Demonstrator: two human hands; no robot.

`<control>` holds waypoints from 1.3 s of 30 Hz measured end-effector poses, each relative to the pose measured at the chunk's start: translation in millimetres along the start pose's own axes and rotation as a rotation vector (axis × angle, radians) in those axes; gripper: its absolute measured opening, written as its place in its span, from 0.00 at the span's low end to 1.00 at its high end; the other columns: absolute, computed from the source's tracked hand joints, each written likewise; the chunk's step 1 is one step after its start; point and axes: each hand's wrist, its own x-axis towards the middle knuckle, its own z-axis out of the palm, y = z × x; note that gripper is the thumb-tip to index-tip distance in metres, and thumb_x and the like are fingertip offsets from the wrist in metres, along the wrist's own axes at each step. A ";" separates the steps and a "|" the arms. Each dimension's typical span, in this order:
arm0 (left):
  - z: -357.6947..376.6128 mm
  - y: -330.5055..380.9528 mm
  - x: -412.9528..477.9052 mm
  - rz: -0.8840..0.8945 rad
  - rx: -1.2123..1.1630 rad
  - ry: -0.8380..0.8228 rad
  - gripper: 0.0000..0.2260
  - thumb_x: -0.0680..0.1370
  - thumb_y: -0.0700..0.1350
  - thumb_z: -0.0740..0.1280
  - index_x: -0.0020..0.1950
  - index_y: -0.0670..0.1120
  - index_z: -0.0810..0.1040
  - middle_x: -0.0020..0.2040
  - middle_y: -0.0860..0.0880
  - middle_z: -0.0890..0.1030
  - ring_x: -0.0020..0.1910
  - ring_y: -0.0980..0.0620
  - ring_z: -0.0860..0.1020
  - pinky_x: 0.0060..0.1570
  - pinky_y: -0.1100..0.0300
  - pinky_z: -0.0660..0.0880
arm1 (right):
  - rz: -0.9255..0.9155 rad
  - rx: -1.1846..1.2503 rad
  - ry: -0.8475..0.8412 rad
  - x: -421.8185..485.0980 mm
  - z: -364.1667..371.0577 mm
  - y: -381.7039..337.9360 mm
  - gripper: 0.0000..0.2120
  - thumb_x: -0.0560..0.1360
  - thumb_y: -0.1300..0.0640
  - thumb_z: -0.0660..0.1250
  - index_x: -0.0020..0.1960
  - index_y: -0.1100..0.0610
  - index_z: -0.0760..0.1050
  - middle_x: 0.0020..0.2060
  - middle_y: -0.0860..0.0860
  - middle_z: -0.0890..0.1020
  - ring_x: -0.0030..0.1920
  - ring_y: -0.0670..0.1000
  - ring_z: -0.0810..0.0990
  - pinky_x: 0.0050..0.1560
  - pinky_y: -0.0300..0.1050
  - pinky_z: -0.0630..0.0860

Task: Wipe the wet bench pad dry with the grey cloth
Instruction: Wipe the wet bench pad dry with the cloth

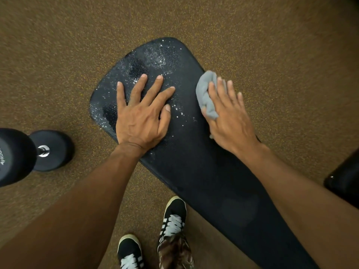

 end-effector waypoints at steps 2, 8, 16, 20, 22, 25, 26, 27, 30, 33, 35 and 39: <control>1.0 -0.5 -0.4 0.001 0.005 0.001 0.21 0.84 0.54 0.51 0.76 0.56 0.71 0.79 0.53 0.69 0.80 0.44 0.61 0.76 0.30 0.52 | 0.007 0.038 0.041 17.4 3.9 -23.4 0.30 0.84 0.43 0.47 0.81 0.57 0.48 0.81 0.55 0.46 0.80 0.58 0.41 0.79 0.59 0.42; 2.1 -1.6 -0.3 0.007 0.001 0.017 0.21 0.84 0.54 0.52 0.76 0.56 0.71 0.78 0.52 0.69 0.80 0.44 0.62 0.75 0.30 0.52 | -0.294 -0.058 0.044 -13.4 17.9 -17.9 0.30 0.82 0.54 0.59 0.80 0.57 0.54 0.81 0.53 0.53 0.80 0.57 0.46 0.78 0.61 0.49; 2.4 -1.8 -0.6 0.015 -0.008 0.024 0.21 0.83 0.53 0.53 0.75 0.56 0.71 0.78 0.52 0.70 0.80 0.44 0.62 0.75 0.30 0.53 | -0.093 0.033 0.104 -2.7 16.9 -37.6 0.32 0.82 0.53 0.62 0.80 0.60 0.53 0.81 0.57 0.50 0.79 0.65 0.44 0.78 0.64 0.48; 1.5 -2.7 -0.2 0.011 -0.020 0.005 0.21 0.83 0.53 0.53 0.76 0.56 0.71 0.78 0.52 0.69 0.80 0.44 0.61 0.76 0.30 0.51 | -0.298 -0.096 0.028 -43.3 24.7 -30.3 0.32 0.80 0.54 0.59 0.81 0.57 0.52 0.81 0.53 0.51 0.80 0.60 0.44 0.78 0.62 0.50; 1.1 -1.4 -0.7 0.006 -0.028 0.013 0.21 0.83 0.53 0.53 0.75 0.56 0.72 0.78 0.53 0.70 0.80 0.44 0.62 0.75 0.30 0.52 | -0.247 -0.126 0.015 -51.3 15.5 -13.2 0.34 0.78 0.56 0.58 0.81 0.56 0.51 0.81 0.53 0.51 0.80 0.60 0.45 0.78 0.61 0.49; 0.9 -0.9 -1.1 0.006 -0.033 0.008 0.21 0.84 0.53 0.53 0.75 0.56 0.72 0.78 0.53 0.69 0.80 0.44 0.62 0.75 0.30 0.52 | -0.068 -0.052 0.036 -31.1 6.3 -12.8 0.33 0.78 0.59 0.60 0.81 0.57 0.51 0.81 0.54 0.49 0.80 0.62 0.44 0.78 0.61 0.47; 1.0 -1.5 -0.9 0.004 -0.034 0.005 0.21 0.84 0.53 0.53 0.75 0.56 0.71 0.78 0.53 0.69 0.80 0.44 0.61 0.76 0.30 0.52 | -0.036 -0.007 0.047 -22.6 6.9 -20.8 0.32 0.79 0.59 0.59 0.80 0.59 0.52 0.81 0.55 0.50 0.80 0.63 0.44 0.78 0.62 0.48; 1.2 -2.1 -0.7 0.003 -0.032 0.004 0.21 0.84 0.53 0.53 0.76 0.56 0.71 0.78 0.53 0.69 0.80 0.44 0.61 0.76 0.30 0.52 | -0.036 0.021 0.063 -17.0 9.3 -31.3 0.31 0.79 0.59 0.60 0.80 0.60 0.53 0.81 0.56 0.51 0.79 0.64 0.45 0.78 0.63 0.48; 2.0 -2.3 -0.8 0.009 -0.028 0.001 0.21 0.84 0.53 0.52 0.76 0.56 0.71 0.79 0.53 0.69 0.80 0.45 0.61 0.76 0.30 0.52 | -0.174 0.006 0.085 -29.4 25.2 -51.7 0.31 0.80 0.55 0.63 0.79 0.60 0.57 0.80 0.55 0.54 0.80 0.63 0.47 0.77 0.64 0.51; 1.6 -2.8 -1.2 0.011 -0.030 0.000 0.21 0.84 0.53 0.52 0.76 0.56 0.71 0.79 0.53 0.69 0.80 0.45 0.61 0.76 0.30 0.52 | -0.279 -0.059 0.046 -54.9 26.3 -37.4 0.33 0.79 0.56 0.63 0.80 0.58 0.55 0.81 0.53 0.54 0.80 0.60 0.47 0.78 0.62 0.51; 0.9 -2.6 -1.0 0.008 -0.030 -0.004 0.21 0.84 0.53 0.52 0.76 0.56 0.70 0.79 0.53 0.68 0.80 0.45 0.61 0.76 0.30 0.51 | -0.215 -0.055 0.051 -55.0 17.8 -25.3 0.34 0.77 0.58 0.63 0.80 0.57 0.54 0.81 0.53 0.53 0.80 0.60 0.48 0.78 0.61 0.50; 0.9 -2.1 -1.2 0.003 -0.033 -0.004 0.21 0.84 0.53 0.52 0.76 0.56 0.70 0.79 0.53 0.68 0.80 0.45 0.61 0.76 0.31 0.51 | 0.059 0.082 0.097 -14.3 11.2 -36.6 0.31 0.80 0.59 0.59 0.80 0.60 0.52 0.81 0.57 0.51 0.80 0.61 0.45 0.79 0.60 0.46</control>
